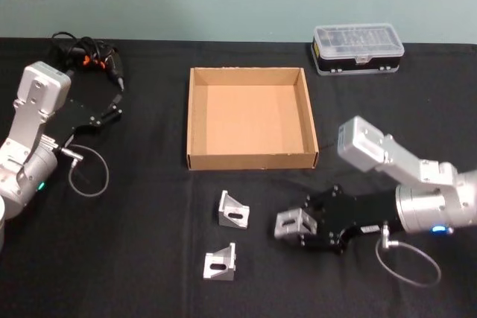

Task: Use one hand to pick up the angle iron from the table and place it into the box.

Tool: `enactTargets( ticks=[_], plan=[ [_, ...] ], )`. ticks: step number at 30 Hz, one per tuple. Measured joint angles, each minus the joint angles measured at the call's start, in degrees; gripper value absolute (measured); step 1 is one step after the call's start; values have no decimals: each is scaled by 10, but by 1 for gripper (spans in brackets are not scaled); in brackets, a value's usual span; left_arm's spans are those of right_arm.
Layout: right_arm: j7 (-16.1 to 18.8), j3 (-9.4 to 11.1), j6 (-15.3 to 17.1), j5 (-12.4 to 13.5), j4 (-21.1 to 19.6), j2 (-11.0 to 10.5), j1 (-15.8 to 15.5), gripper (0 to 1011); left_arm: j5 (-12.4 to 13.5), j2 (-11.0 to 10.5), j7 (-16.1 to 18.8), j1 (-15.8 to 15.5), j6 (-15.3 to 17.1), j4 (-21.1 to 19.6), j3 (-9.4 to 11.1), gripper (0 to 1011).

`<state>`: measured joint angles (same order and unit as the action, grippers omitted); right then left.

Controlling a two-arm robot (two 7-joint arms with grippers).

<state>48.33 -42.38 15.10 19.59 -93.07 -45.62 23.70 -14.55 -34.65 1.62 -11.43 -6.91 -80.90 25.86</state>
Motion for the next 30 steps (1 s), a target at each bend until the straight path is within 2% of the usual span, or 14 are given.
enactTargets(
  ticks=[8,17,22,23,30],
  plan=[
    [-28,35,-10,23,-30,3,11,446,0,0,0,0,0,0,0,1000],
    [-83,67,-19,17,-22,24,28,446,0,0,0,0,0,0,0,1000],
    [-118,83,-23,2,17,60,51,446,0,0,0,0,0,0,0,1000],
    [-118,83,-23,2,17,60,51,446,0,0,0,0,0,0,0,1000],
    [-121,73,-37,-30,108,115,100,446,0,0,0,0,0,0,0,1000]
  ],
)
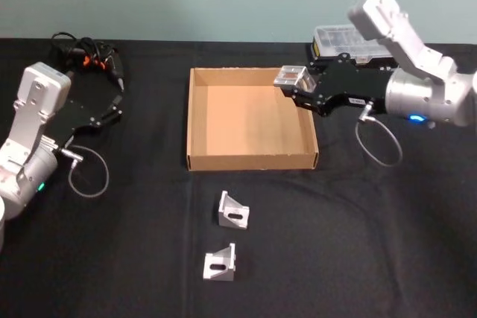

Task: Use one hand to pick up the angle iron from the table and place it into the box.

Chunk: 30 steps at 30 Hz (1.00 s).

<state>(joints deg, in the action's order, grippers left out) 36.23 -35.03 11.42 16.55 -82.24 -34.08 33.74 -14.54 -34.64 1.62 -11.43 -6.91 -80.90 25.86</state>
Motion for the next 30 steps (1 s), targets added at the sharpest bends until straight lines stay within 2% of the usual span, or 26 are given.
enactTargets(
  ticks=[6,11,30],
  plan=[
    [15,-18,-8,-23,73,37,31,447,0,0,0,0,0,0,0,1000],
    [30,-30,-9,-34,108,54,38,446,0,0,0,0,0,0,0,1000],
    [45,-38,-4,-49,138,63,27,446,0,0,0,0,0,0,0,1000]
  ],
)
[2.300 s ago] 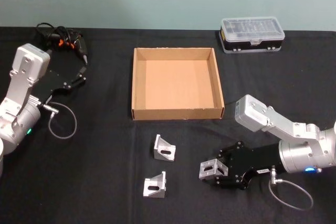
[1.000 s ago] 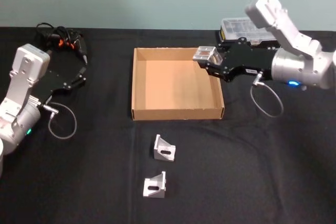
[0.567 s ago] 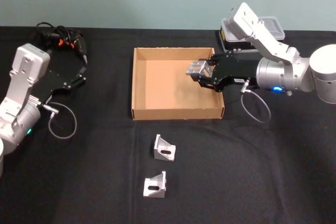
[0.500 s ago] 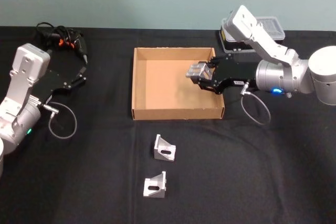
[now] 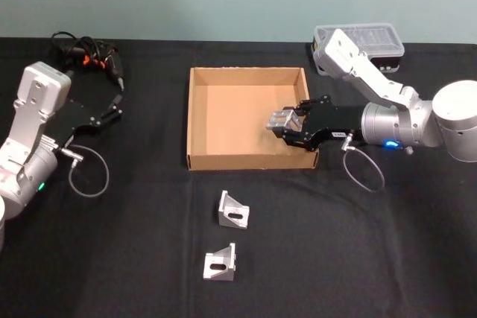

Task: Use one hand to pick up the angle iron from the table and place it into the box.

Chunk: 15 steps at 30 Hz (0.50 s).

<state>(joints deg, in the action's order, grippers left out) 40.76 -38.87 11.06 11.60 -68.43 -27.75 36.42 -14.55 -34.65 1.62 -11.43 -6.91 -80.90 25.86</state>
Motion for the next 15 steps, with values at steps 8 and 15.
enactTargets(
  ticks=[8,15],
  plan=[
    [4,0,0,-4,9,3,-1,446,0,0,0,0,0,0,0,1000],
    [6,1,-1,-7,13,6,1,570,0,0,0,0,0,0,0,1000]
  ],
)
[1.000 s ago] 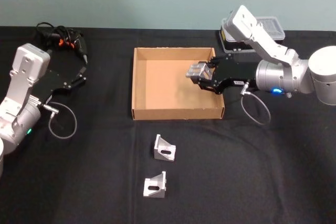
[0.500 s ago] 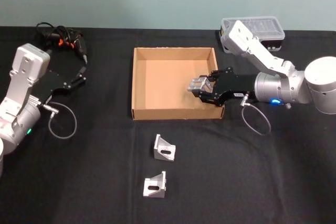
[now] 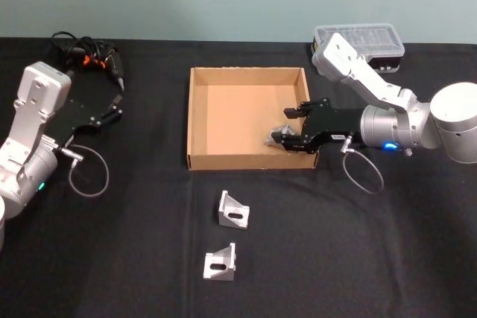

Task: Use one hand to pick up the angle iron from the table and place it into the box.

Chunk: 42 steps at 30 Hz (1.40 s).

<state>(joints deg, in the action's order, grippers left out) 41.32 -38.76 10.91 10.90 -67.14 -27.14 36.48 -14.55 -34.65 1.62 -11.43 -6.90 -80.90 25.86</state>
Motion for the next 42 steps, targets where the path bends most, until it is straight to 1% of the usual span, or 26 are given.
enactTargets(
  ticks=[2,4,6,7,9,11,12,13,15,24,28,31,32,34,35,36,37,39,40,42],
  plan=[
    [-1,1,-1,-1,1,1,0,617,0,0,0,0,0,0,0,1000],
    [-2,2,-2,-1,1,2,0,697,0,0,0,0,0,0,0,1000],
    [-2,4,-4,-1,1,2,0,735,0,0,0,0,0,0,0,1000],
    [-2,4,-4,-1,1,2,0,790,0,0,0,0,0,0,0,1000],
    [-3,6,-6,-1,1,3,0,848,0,0,0,0,0,0,0,1000],
    [-4,7,-7,-1,1,3,-1,885,0,0,0,0,0,0,0,1000],
    [-5,7,-8,-1,1,3,-1,934,0,0,0,0,0,0,0,1000],
    [-5,8,-8,-1,1,3,-1,934,0,0,0,0,0,0,0,1000],
    [-5,9,-9,-2,0,3,-1,993,0,0,0,0,0,0,0,1000],
    [-9,16,-14,-1,-3,3,-3,1000,0,0,0,0,0,0,0,1000],
    [-13,23,-18,2,-6,2,-6,1000,0,0,0,0,0,0,0,1000],
    [-19,31,-22,8,-16,-1,-11,1000,0,0,0,0,0,0,0,1000],
    [-22,39,-25,14,-24,-4,-16,1002,0,0,0,0,0,0,0,1000],
    [-25,46,-28,21,-35,-6,-20,1000,0,0,0,0,0,0,0,1000],
    [-29,55,-29,29,-49,-10,-26,1000,0,0,0,0,0,0,0,1000],
    [-30,59,-30,33,-57,-12,-29,1000,0,0,0,0,0,0,0,1000],
    [-32,68,-31,42,-75,-17,-35,1000,0,0,0,0,0,0,0,1000],
    [-34,76,-32,52,-94,-22,-41,1000,0,0,0,0,0,0,0,1000],
    [-34,83,-32,62,-112,-27,-47,1000,0,0,0,0,0,0,0,1000],
    [-34,90,-33,72,-130,-32,-53,1000,0,0,0,0,0,0,0,1000]
  ],
)
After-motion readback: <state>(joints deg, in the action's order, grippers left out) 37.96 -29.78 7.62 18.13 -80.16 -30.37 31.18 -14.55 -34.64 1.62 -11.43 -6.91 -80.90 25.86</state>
